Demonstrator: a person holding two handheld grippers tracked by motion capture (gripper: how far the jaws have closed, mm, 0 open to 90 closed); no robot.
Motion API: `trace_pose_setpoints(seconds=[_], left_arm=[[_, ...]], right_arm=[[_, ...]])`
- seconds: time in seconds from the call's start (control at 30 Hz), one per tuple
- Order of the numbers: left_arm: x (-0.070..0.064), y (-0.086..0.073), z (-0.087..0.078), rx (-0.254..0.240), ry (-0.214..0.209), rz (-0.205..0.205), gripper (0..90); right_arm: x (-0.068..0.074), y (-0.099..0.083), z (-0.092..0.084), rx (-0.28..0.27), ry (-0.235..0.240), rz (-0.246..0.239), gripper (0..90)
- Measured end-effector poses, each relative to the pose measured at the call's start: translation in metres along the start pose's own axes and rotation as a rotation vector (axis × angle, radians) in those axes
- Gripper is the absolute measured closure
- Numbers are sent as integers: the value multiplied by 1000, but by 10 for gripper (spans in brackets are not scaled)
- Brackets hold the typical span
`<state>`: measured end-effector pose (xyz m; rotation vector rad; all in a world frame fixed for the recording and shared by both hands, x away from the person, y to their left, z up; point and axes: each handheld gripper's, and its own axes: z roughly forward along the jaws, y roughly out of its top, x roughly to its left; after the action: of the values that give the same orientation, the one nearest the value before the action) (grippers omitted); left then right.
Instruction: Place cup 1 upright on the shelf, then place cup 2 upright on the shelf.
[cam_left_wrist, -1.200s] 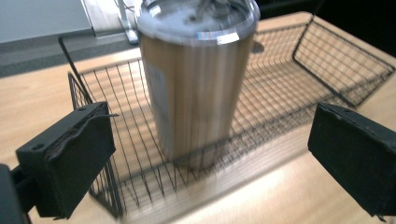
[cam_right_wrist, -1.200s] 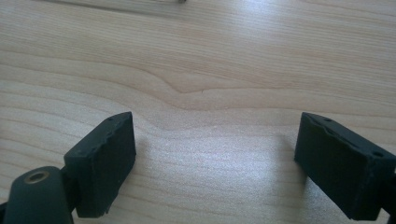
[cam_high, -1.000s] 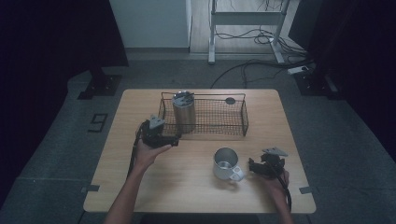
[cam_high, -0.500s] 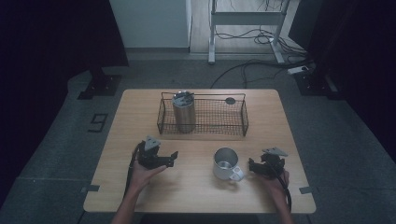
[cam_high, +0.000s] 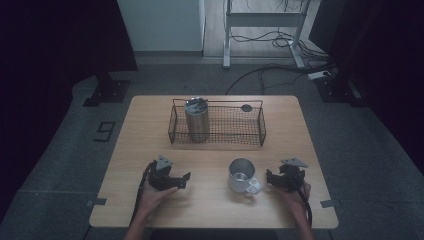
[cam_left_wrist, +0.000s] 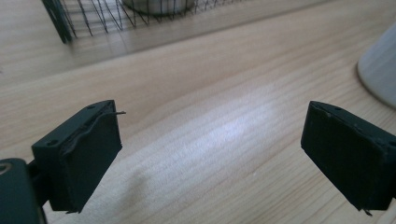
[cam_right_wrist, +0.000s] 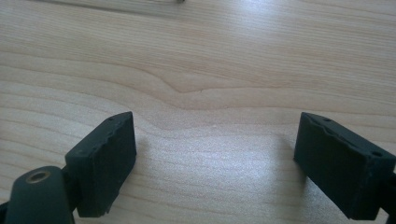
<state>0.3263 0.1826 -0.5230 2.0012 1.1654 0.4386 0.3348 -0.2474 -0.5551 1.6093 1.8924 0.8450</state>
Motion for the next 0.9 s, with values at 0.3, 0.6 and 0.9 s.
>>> trace_pose_setpoints(seconds=[0.3, 0.6, 0.9], left_arm=[[-2, -4, 2, 1, 6, -1, 62], [-1, -7, 4, 8, 11, -2, 75], [-2, -8, 7, 21, 9, 5, 78]], right_arm=[[2, 1, -7, -31, 8, 4, 133], [4, 10, -33, -116, 76, 33, 135], [10, 20, -55, -179, 120, 36, 135]])
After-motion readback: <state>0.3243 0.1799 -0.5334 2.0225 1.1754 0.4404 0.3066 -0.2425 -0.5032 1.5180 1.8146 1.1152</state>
